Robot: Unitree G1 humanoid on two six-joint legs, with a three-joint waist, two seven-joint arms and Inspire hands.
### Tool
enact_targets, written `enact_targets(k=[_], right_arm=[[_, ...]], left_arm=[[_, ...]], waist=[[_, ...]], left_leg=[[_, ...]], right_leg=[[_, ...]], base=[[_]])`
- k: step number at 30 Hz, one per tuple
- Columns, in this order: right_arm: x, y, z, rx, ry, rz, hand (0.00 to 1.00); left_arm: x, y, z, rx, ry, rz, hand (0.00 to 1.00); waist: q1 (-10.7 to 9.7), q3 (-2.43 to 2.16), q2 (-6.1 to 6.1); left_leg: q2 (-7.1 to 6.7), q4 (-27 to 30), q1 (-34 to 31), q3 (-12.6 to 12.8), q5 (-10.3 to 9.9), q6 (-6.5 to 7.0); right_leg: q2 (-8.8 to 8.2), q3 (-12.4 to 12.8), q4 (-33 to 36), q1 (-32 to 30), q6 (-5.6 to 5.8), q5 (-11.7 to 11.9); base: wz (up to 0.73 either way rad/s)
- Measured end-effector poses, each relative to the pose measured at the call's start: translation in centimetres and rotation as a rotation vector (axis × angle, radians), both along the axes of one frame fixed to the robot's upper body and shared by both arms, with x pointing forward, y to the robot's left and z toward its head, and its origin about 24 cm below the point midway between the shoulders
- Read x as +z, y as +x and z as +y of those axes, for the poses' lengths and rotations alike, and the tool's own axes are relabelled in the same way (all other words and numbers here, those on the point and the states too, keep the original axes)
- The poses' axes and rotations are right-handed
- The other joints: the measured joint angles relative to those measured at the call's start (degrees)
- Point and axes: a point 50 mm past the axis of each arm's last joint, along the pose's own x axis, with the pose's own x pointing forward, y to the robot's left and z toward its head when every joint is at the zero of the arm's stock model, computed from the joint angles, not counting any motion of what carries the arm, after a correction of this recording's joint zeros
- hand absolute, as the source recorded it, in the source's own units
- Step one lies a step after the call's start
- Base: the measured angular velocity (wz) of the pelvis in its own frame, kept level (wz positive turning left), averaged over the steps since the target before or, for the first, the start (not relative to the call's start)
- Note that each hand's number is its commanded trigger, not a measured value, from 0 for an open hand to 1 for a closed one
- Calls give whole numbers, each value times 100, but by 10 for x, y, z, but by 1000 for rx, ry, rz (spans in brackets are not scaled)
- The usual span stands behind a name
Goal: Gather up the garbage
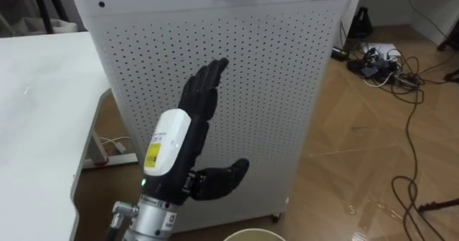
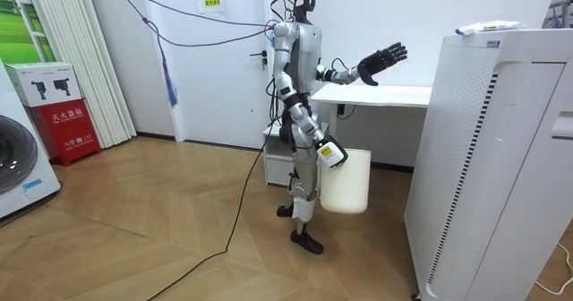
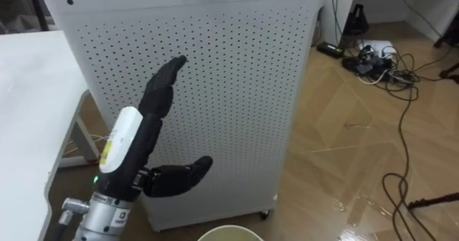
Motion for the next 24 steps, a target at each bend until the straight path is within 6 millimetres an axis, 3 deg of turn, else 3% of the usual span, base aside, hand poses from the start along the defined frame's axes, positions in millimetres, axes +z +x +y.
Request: enact_targets(k=[7, 10, 13, 14, 15, 16, 17, 18, 20, 22, 24], right_arm=[[-4, -12, -3, 5, 14, 32, 100], [-4, -12, -3, 16, 23, 36, 100], [-5, -13, 0, 48, 17, 44, 100], [-6, -15, 0, 54, 15, 50, 100], [-6, -17, -2, 55, 11, 53, 100], [-7, -17, -2, 54, 11, 55, 100], [-7, -19, -4, 51, 6, 60, 100], [-7, -20, -7, 49, -4, 61, 100], [-6, -19, -10, 40, -22, 58, 100], [-7, -20, -12, 24, -40, 61, 100], [-8, -25, -17, 12, -57, 75, 100]], left_arm=[[14, -2, 7, 75, -5, -137, 0], [16, -2, 8, 86, 24, -163, 0], [16, -2, 8, 89, 49, -172, 0], [16, -2, 8, 89, 48, -172, 0], [16, -2, 9, 93, 45, -174, 0], [17, -1, 9, 95, 44, -176, 0], [17, -1, 9, 95, 40, -179, 0], [19, -1, 8, 89, 36, -189, 0], [22, 0, 7, 88, 17, -213, 0], [25, 0, 8, 91, -1, -243, 0], [28, 0, 11, 109, -21, -268, 0]], waist=[[19, 13, 34], [37, 27, 72], [112, 36, 61], [150, 45, 16], [157, 42, 34], [150, 47, 46], [153, 65, 11], [162, 56, 25], [191, 61, 18], [238, 69, -12], [365, 66, -35]], left_leg=[[107, -153, 208, 14, -22, -42], [194, -63, 232, 108, -102, -126], [389, 627, 144, 241, -272, -285], [491, 1398, -98, 252, -272, -285], [687, 2324, -443, 87, -175, -298], [769, 2742, -632, -55, -52, -323], [810, 3385, -950, -413, 178, -342], [773, 3569, -1226, -684, 131, -327], [654, 3453, -1634, -938, 98, -274], [471, 2889, -1954, -1195, 121, -298], [255, 1538, -2041, -1563, 413, -417]], right_leg=[[130, -68, -248, 301, 3, 51], [152, -216, -20, 231, -99, -72], [129, -492, 351, 196, -252, -402], [92, -404, 470, 186, -292, -591], [135, -275, 581, 214, -359, -732], [149, -250, 636, 256, -378, -787], [184, -150, 723, 327, -410, -903], [198, -90, 761, 380, -438, -962], [201, 13, 744, 471, -440, -1000], [197, 123, 741, 551, -428, -1040], [195, 314, 742, 655, -393, -1127]], base=[[3], [-14], [-29], [-33], [-31], [-23], [-21], [-25], [-35], [-44], [-53]])
